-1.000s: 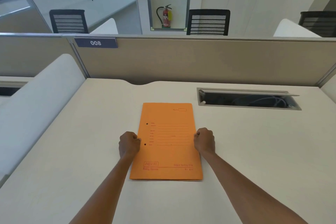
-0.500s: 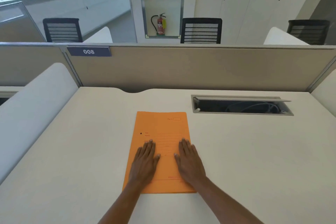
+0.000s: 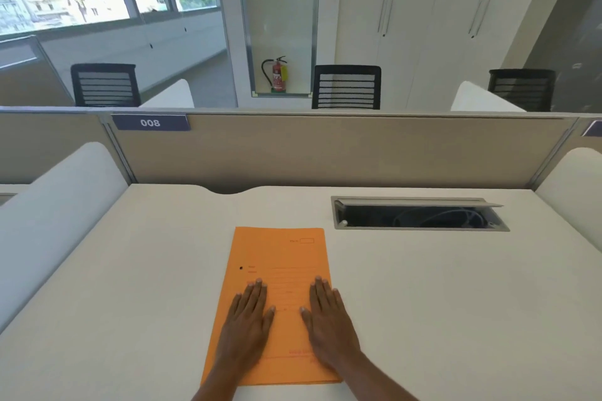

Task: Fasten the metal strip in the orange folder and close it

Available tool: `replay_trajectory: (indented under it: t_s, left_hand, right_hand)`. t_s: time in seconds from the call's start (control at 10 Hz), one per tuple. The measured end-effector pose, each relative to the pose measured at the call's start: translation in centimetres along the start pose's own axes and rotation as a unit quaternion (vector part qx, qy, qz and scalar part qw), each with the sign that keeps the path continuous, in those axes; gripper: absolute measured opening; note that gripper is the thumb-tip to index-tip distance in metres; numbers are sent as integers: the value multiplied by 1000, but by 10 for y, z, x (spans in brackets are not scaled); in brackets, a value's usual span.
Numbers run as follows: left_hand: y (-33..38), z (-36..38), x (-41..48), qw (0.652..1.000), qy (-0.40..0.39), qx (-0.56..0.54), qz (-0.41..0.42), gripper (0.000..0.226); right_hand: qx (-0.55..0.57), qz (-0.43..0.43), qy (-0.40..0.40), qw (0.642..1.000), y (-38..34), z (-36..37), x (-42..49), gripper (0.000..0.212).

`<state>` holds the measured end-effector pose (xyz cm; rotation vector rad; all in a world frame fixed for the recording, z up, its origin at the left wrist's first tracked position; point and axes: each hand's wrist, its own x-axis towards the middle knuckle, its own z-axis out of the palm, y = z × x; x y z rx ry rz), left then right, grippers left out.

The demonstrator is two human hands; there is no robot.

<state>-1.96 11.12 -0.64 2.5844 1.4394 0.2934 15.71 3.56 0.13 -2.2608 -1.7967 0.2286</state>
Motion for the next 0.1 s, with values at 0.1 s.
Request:
replay_trajectory:
  t_s: [0.1]
  left_hand:
    - [12,5,11,999,30,-16,-3,76]
  right_hand:
    - [25,23,-42,999,14,4,8,78]
